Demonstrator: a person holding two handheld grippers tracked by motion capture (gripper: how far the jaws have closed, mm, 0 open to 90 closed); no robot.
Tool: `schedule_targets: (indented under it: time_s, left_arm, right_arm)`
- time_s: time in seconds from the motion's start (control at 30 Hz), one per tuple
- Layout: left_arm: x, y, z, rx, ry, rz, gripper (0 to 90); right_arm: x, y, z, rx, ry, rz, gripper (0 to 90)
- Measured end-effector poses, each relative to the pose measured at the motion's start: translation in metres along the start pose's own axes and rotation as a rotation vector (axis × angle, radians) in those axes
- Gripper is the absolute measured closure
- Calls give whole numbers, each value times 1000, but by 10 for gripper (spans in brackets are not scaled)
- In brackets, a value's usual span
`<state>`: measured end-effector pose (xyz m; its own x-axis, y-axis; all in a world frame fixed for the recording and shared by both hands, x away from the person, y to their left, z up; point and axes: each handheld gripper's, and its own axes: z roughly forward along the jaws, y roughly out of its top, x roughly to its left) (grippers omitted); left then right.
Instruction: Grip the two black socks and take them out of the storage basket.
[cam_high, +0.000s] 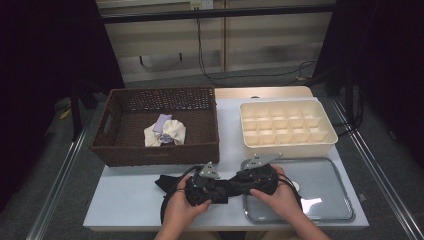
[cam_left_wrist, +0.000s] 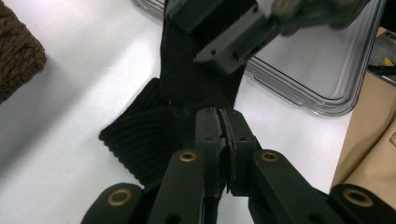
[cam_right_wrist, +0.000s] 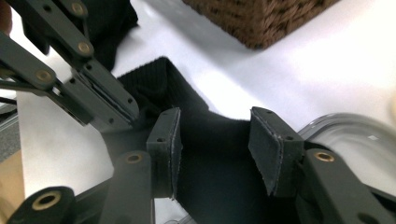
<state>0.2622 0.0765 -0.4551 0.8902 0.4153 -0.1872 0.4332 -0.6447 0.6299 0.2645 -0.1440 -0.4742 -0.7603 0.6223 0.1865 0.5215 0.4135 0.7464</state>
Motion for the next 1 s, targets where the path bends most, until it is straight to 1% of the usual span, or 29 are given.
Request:
schedule_targets:
  time_s: [0.07,0.1,0.13,0.17,0.2,0.27,0.3,0.33,0.37,0.4,0.43,0.47,0.5,0.57,0.6,0.63,0.67,0.7,0.73,0.77,0.83,0.87,0.9,0.97,1.0]
  left_arm:
    - [0,0,0,-6,3,-1,838]
    - [2,0,-1,2,4,10,811]
    - [2,0,-1,2,4,10,791]
    - [2,1,-1,-8,6,-3,791]
    - [2,1,-1,-8,1,-12,774]
    - [3,1,-3,-4,2,-11,736]
    - [3,1,-4,-15,3,-18,669]
    - [4,2,-6,-24,-2,-22,669]
    - [5,2,-7,-34,2,-31,644]
    - [7,3,-10,-46,-1,-38,607]
    - [9,3,-12,-55,-2,-43,574]
    - [11,4,-14,-68,4,-48,552]
    - [12,4,-15,-74,25,-51,552]
    - [18,4,-18,-84,26,-66,509]
    - [21,4,-19,-103,30,-87,488]
    - [25,4,-19,-113,23,-96,468]
    - [29,3,-19,-132,15,-114,435]
    - [34,1,-18,-146,-3,-140,404]
    - [37,-1,-16,-136,-4,-159,404]
    - [38,-2,-14,-121,-2,-153,405]
    - [40,-6,-8,-85,-20,-163,410]
    - [40,-7,-6,-71,-19,-163,421]
    - [40,-9,-2,-56,-24,-153,427]
    - [38,-10,-2,-52,-20,-146,429]
    - [37,-9,-2,-44,-11,-143,437]
  right_arm:
    - [-1,-3,3,8,19,15,605]
    - [-1,-5,4,29,18,11,636]
    - [-1,-5,4,29,18,11,636]
    - [-1,-5,5,40,18,13,665]
    - [-1,-5,5,46,18,4,691]
    - [-1,-5,4,60,7,-3,757]
    - [-2,-6,4,67,9,0,824]
    - [-2,-6,4,67,9,0,824]
    - [-3,-6,4,67,14,-1,854]
    - [-3,-6,3,74,11,1,869]
    - [-4,-7,3,72,19,5,881]
    - [-4,-7,3,73,19,5,891]
    - [-4,-7,3,73,19,5,891]
    - [-3,-7,3,73,17,-8,892]
    - [-3,-8,2,73,15,-19,893]
    - [-2,-8,2,73,15,-20,893]
    - [-2,-8,2,74,16,-19,892]
    - [-3,-8,2,73,18,-17,892]
    - [-3,-8,2,73,18,-17,892]
    - [-2,-8,2,75,15,-19,892]
    - [-2,-8,2,72,16,-21,891]
    - [-2,-8,2,74,16,-19,887]
    - [-2,-8,2,68,22,-19,876]
    - [-2,-9,2,68,22,-17,873]
    - [-2,-9,2,67,21,-20,871]
